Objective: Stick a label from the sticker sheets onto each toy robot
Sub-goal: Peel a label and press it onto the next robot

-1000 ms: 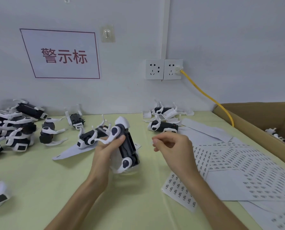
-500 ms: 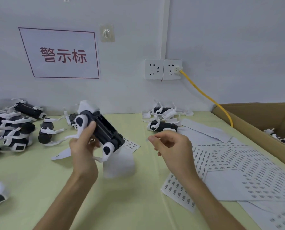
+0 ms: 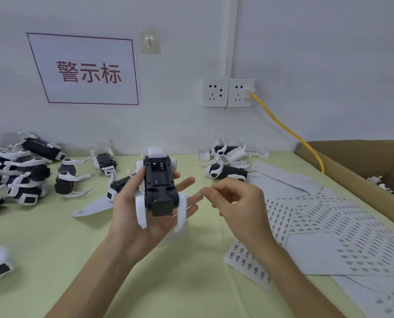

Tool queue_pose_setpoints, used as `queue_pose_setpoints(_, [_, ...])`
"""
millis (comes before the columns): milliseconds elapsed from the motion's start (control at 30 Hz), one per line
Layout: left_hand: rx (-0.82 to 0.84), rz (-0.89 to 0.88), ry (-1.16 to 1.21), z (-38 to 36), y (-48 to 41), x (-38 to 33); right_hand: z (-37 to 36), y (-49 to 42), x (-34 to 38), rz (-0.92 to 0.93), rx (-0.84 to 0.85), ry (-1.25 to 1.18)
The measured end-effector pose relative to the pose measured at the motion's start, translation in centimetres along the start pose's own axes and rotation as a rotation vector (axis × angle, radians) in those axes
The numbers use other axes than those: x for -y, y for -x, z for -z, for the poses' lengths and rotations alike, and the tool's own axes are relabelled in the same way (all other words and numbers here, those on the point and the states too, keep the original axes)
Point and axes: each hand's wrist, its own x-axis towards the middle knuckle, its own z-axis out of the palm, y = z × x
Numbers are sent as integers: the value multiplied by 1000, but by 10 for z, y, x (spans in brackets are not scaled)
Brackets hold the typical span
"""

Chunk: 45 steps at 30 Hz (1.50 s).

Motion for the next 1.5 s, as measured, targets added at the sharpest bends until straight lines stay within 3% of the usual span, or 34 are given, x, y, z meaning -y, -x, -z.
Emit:
queue_pose_setpoints(367, [76, -52, 65, 9, -6, -3, 0, -1, -1, -11, 24, 3])
queue_pose_setpoints(700, [20, -84, 38, 4, -4, -1, -4, -1, -3, -78, 136, -77])
queue_pose_setpoints(1033, [-53, -75, -29, -3, 1, 5, -7, 1, -2, -198, 50, -160])
queue_pose_setpoints(1133, [-53, -101, -97, -11, 3, 5, -7, 1, -2, -203, 23, -110])
queue_pose_setpoints(1300, [-58, -123, -175, -13, 4, 6, -5, 2, -5, -44, 51, 162])
queue_pose_setpoints(1500, [-72, -152, -263, -15, 5, 6, -2, 1, -9, 64, 96, 313])
